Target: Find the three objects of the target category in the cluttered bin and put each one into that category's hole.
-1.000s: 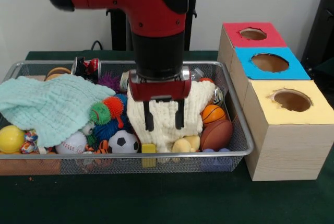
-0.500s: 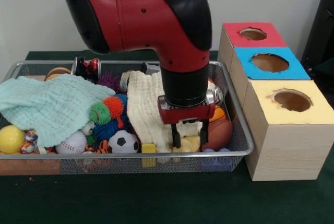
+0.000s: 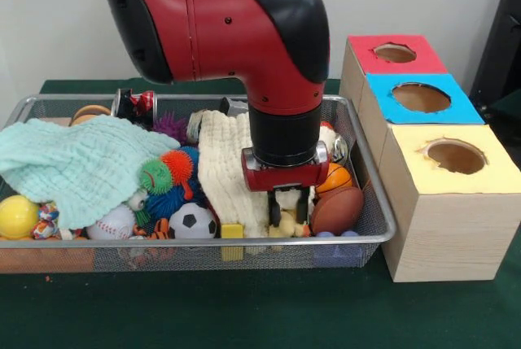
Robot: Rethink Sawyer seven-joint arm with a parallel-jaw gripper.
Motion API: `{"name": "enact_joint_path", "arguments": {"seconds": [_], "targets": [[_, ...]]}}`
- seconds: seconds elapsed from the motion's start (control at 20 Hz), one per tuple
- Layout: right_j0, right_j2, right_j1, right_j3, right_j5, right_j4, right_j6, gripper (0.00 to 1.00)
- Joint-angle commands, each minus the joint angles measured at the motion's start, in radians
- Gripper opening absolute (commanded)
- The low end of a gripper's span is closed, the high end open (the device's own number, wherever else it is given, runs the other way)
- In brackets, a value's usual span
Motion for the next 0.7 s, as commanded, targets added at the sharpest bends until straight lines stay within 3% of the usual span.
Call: {"name": "enact_joint_path", "arguments": {"seconds": [0.05, 0.5, 0.6, 0.7], "targets": [[0.050, -0.086, 0.071, -0.005, -0.013, -0.080, 0.062, 0.00], [0.092, -0.101, 0.047, 0.010, -0.048, -0.008, 0.122, 0.00], [0.100, -0.099, -0.052, 0.070, 0.026, 0.035, 0.122, 0.00], [0.110, -0.081, -0.225, 0.156, 0.130, 0.110, 0.124, 0.00]]}}
